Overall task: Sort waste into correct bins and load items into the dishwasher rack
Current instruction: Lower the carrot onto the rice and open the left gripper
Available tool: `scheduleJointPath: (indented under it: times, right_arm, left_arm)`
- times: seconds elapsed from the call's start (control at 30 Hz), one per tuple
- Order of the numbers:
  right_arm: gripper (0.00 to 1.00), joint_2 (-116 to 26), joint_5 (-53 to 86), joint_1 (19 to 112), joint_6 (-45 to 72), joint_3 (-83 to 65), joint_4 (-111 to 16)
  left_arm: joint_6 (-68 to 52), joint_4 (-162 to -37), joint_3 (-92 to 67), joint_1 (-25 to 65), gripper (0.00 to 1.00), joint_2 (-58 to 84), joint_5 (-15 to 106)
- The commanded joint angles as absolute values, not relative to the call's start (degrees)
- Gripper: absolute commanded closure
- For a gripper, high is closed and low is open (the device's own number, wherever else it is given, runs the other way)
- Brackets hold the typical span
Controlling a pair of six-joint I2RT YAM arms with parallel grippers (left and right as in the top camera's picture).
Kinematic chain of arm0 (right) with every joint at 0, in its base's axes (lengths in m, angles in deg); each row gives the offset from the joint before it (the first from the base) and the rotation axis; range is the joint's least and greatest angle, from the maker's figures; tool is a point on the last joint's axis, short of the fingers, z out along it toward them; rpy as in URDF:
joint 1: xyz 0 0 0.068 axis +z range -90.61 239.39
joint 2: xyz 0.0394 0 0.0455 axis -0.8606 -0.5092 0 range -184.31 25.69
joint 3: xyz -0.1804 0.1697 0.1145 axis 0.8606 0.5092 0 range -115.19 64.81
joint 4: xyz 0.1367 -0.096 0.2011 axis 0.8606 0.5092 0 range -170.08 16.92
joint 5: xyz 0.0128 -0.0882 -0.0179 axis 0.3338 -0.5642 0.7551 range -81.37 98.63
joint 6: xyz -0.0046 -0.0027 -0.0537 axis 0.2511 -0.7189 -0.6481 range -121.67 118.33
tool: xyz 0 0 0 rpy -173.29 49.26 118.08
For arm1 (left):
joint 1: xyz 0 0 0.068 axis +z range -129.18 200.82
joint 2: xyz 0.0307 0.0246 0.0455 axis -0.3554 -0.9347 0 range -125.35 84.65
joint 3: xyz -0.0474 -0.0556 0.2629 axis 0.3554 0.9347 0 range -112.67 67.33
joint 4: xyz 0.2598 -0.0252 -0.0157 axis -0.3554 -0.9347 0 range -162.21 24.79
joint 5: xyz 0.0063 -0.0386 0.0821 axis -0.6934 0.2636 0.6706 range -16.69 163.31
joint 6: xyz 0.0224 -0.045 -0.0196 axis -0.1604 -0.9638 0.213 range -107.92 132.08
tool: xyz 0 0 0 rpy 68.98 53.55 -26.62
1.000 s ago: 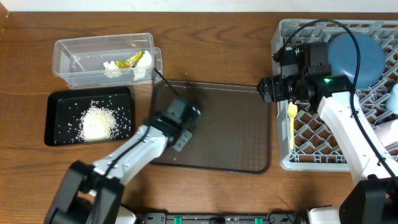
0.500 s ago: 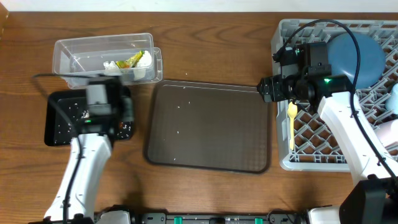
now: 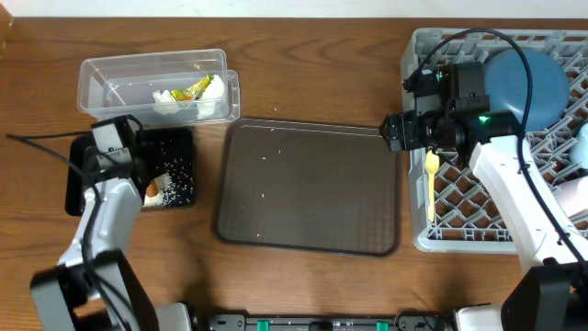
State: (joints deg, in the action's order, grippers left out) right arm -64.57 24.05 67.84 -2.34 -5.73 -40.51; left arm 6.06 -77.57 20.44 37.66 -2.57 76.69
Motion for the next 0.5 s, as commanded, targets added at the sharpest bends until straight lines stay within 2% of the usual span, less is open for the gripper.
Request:
scheduleJointPath:
  times: [0.0,0.1,0.17,0.27,0.33,0.47]
  right_arm:
    - [0.18,-65.0,23.8,68.1,-3.0,-6.2,-40.4]
    - [0.18,-65.0,23.8,68.1,-3.0,-6.2,-40.5]
    - [0.18,-65.0,23.8,68.1,-3.0,-6.2,-40.5]
    - [0.18,-65.0,23.8,68.1,-3.0,-6.2,-40.5]
    - [0.18,-65.0,23.8,68.1,-3.0,-6.2,-40.5]
    - [0.17,-65.0,23.8,68.1,-3.0,-6.2,-40.5]
  left_arm:
    - [5.3,-76.1,19.2,37.9,0.88,-4.5,77.0]
    - [5.3,-75.5,19.2,37.9,0.83,-4.8,77.0]
    - [5.3,-75.5,19.2,37.9,0.74,-4.8,77.0]
    - [5.3,-75.6,19.2,37.9,0.70,-4.8,77.0]
    - [5.3,-75.6,19.2,37.9,0.64,-4.8,77.0]
    - [5.4,-75.6,19.2,37.9,0.64,-4.1,77.0]
